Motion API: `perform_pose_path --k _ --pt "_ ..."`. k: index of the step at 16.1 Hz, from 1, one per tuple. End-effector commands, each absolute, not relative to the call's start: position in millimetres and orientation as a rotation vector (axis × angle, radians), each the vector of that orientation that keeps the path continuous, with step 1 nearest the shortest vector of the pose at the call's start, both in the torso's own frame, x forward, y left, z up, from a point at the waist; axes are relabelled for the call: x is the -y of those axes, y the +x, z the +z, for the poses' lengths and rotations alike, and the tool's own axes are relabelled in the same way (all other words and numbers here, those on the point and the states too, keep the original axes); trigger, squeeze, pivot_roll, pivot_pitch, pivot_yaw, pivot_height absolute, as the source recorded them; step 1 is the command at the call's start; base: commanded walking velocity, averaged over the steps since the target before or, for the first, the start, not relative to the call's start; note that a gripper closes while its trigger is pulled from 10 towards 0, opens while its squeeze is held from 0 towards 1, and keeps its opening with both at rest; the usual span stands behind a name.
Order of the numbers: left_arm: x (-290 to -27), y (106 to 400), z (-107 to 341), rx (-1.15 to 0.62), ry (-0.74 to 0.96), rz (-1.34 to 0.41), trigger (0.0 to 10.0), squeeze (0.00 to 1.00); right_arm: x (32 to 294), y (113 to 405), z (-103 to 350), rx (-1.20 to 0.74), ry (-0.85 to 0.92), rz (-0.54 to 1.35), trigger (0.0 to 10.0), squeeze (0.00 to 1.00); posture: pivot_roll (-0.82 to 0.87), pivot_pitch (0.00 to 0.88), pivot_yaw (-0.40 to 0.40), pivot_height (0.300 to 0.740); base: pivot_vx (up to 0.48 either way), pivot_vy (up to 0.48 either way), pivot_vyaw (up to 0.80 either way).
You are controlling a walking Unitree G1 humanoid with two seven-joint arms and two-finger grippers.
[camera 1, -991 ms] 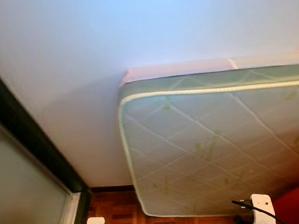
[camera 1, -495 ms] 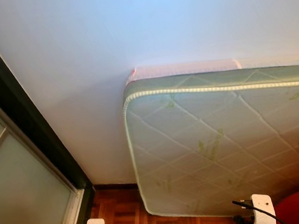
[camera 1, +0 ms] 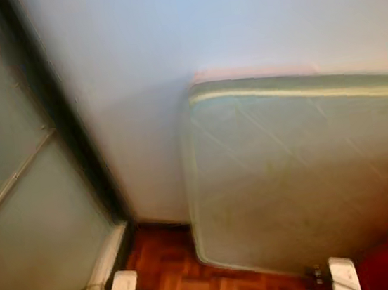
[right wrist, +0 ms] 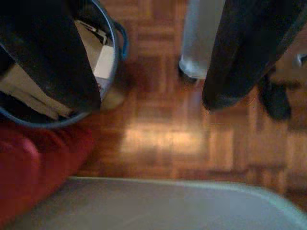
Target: Clean up the room
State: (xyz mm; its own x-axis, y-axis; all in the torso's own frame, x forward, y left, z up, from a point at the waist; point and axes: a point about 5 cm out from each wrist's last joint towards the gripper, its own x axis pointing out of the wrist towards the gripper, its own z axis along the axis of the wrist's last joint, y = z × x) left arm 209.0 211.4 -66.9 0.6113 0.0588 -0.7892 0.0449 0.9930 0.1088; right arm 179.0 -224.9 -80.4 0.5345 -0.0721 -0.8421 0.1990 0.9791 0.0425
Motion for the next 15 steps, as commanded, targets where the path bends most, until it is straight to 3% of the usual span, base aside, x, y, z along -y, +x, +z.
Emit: perform_pose_path --k 1,8,12,15 --pt "-212.9 187.3 -78.8 -1.003 0.134 0.002 10.0 0.0 227.1 183.5 -77.6 -0.972 0.137 -0.17 10.0 0.0 0.07 0.048 -0.023 0.74 0.0 0.0 0.0" --pt "-215.5 184.2 -79.8 -1.008 0.128 0.011 10.0 0.0 226.9 183.2 -77.8 -0.971 0.147 -0.178 10.0 0.0 0.07 0.051 -0.024 0.74 0.0 0.0 0.0" --pt "-215.8 184.0 -79.8 -1.008 0.131 0.007 10.0 0.0 226.6 182.8 -78.1 -0.98 0.141 -0.171 10.0 0.0 0.07 0.051 -0.024 0.74 0.0 0.0 -0.79" --pt "-217.9 183.6 -79.5 -1.011 0.164 -0.002 10.0 0.0 226.4 182.5 -78.4 -0.983 0.139 -0.168 10.0 0.0 0.06 0.053 -0.022 0.74 0.0 -0.332 -0.8"
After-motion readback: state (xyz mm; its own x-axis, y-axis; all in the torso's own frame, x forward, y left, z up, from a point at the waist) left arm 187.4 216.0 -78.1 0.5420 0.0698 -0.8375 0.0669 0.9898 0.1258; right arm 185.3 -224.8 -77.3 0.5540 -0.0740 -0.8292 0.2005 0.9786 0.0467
